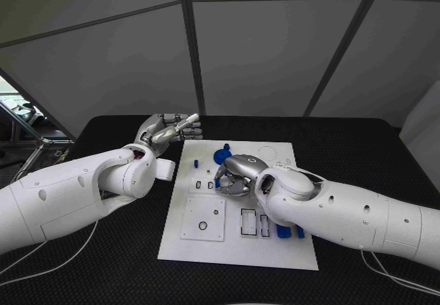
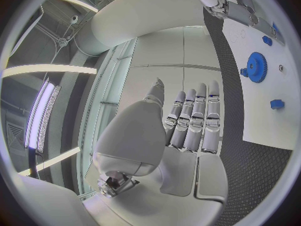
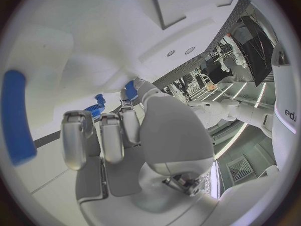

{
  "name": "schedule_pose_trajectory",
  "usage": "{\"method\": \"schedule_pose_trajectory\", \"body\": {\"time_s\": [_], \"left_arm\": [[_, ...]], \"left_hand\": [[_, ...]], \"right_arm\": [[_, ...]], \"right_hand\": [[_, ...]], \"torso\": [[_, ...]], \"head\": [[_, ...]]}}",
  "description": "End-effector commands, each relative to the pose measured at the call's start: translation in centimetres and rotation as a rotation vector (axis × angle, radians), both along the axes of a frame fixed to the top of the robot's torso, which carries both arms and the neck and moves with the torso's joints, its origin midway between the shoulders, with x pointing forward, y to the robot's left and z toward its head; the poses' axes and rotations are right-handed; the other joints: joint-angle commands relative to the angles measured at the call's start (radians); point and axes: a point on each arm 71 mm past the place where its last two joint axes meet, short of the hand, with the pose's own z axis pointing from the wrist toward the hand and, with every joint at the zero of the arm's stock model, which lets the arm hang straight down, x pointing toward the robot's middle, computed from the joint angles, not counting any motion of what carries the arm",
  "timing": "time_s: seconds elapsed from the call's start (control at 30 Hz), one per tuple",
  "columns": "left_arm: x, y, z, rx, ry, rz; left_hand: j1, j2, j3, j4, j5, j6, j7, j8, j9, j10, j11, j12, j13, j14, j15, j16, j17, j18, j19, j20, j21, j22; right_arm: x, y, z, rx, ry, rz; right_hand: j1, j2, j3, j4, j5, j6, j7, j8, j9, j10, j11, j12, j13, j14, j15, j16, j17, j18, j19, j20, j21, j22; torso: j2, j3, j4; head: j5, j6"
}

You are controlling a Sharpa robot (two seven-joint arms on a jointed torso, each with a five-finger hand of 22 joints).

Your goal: Assemble the parts on the task board

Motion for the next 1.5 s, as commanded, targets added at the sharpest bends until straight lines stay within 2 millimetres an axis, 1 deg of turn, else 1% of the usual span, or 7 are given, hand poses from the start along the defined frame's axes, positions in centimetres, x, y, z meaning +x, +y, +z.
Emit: {"method": "schedule_pose_trajectory", "body": {"time_s": [0.03,0.47,1.03,1.27,1.33,1.43,1.5], "left_arm": [[0.0,-0.1,0.1,-0.002,0.001,-0.012],[0.0,-0.1,0.1,-0.002,0.001,-0.012],[0.0,-0.1,0.1,-0.002,0.001,-0.012],[0.1,-0.1,0.1,0.0,0.004,-0.012],[0.1,0.0,0.0,0.006,0.006,-0.012],[0.2,0.1,-0.1,0.031,0.013,-0.02],[0.2,0.2,-0.3,0.066,0.021,-0.039]], "left_hand": [[-0.002,0.01,-0.001,-0.005,-0.001,0.009,-0.001,-0.007,0.0,0.006,-0.001,-0.005,-0.001,0.005,0.0,-0.005,0.001,-0.013,0.006,0.001,0.004,-0.001],[-0.002,0.01,-0.001,-0.005,-0.001,0.009,-0.001,-0.007,0.0,0.006,-0.001,-0.005,-0.001,0.005,0.0,-0.005,0.001,-0.013,0.006,0.001,0.004,-0.001],[-0.002,0.01,-0.001,-0.005,-0.001,0.009,-0.001,-0.007,0.0,0.006,-0.001,-0.005,-0.001,0.005,0.0,-0.005,0.001,-0.013,0.006,0.001,0.004,-0.001],[-0.002,0.01,-0.002,-0.007,-0.001,0.009,-0.001,-0.008,0.0,0.006,0.0,-0.006,-0.001,0.005,0.0,-0.006,0.002,-0.013,0.007,0.001,0.004,-0.001],[-0.002,0.01,-0.003,-0.008,-0.001,0.01,-0.001,-0.008,0.0,0.008,-0.001,-0.007,-0.001,0.009,0.0,-0.005,0.003,-0.012,0.008,0.0,0.004,-0.001],[-0.008,0.01,-0.01,-0.012,-0.001,0.02,-0.006,-0.01,0.001,0.026,-0.008,-0.003,0.002,0.05,-0.011,0.008,0.015,-0.011,0.034,-0.008,0.016,0.003],[-0.016,0.011,-0.017,-0.013,-0.001,0.038,-0.013,-0.007,0.002,0.077,-0.023,0.017,0.01,0.105,-0.028,0.03,0.034,-0.009,0.074,-0.023,0.038,0.012]], "right_arm": [[0.0,0.0,-0.4,-0.035,0.015,-0.002],[0.1,0.0,-0.4,-0.03,0.011,-0.007],[0.1,0.0,-0.1,0.007,-0.018,-0.015],[-0.2,-0.3,1.0,0.124,-0.102,-0.003],[-0.5,-0.5,1.4,0.171,-0.122,0.017],[-1.0,-1.1,1.9,0.238,-0.137,0.066],[-1.5,-1.8,2.4,0.299,-0.125,0.108]], "right_hand": [[-0.006,-0.007,-0.001,0.006,-0.003,-0.008,0.002,-0.007,0.001,-0.01,0.001,-0.006,0.053,0.092,0.001,-0.005,0.2,0.002,0.021,0.002,-0.004,0.163],[-0.037,-0.028,-0.021,0.018,-0.023,-0.039,0.01,-0.021,0.0,-0.019,0.009,-0.018,0.042,0.09,0.008,-0.009,0.193,0.004,0.015,0.009,-0.009,0.156],[-0.053,-0.051,-0.068,0.037,-0.039,-0.123,0.027,-0.035,-0.001,-0.066,0.025,-0.077,-0.011,0.085,0.021,-0.019,0.173,0.01,-0.004,0.021,-0.024,0.133],[-0.048,-0.072,-0.101,0.064,-0.036,-0.155,0.034,-0.032,0.0,-0.076,0.032,-0.088,-0.024,0.084,0.027,-0.023,0.167,0.012,-0.012,0.027,-0.03,0.124],[-0.039,-0.082,-0.128,0.084,-0.018,-0.177,0.039,-0.034,-0.001,-0.085,0.036,-0.098,-0.035,0.079,0.03,-0.032,0.15,0.018,-0.029,0.03,-0.044,0.103],[-0.018,-0.076,-0.157,0.107,-0.005,-0.189,0.042,-0.027,0.001,-0.093,0.039,-0.105,-0.043,0.073,0.034,-0.046,0.128,0.029,-0.065,0.033,-0.072,0.059],[0.003,-0.06,-0.159,0.108,-0.002,-0.175,0.038,-0.018,0.004,-0.098,0.035,-0.11,-0.049,0.067,0.031,-0.057,0.11,0.036,-0.089,0.032,-0.091,0.03]], "torso": [[0.0,-0.0002,0.0003],[0.0,-0.0002,0.0002],[0.0,0.0003,0.0004],[-0.001,0.0015,-0.0004],[-0.002,0.0016,-0.0004],[-0.003,0.0015,-0.0009],[-0.004,0.0009,0.0]], "head": [[-0.001,-0.001],[0.001,-0.002],[0.0,-0.001],[0.001,0.003],[0.001,0.004],[0.001,0.007],[0.003,0.009]]}}
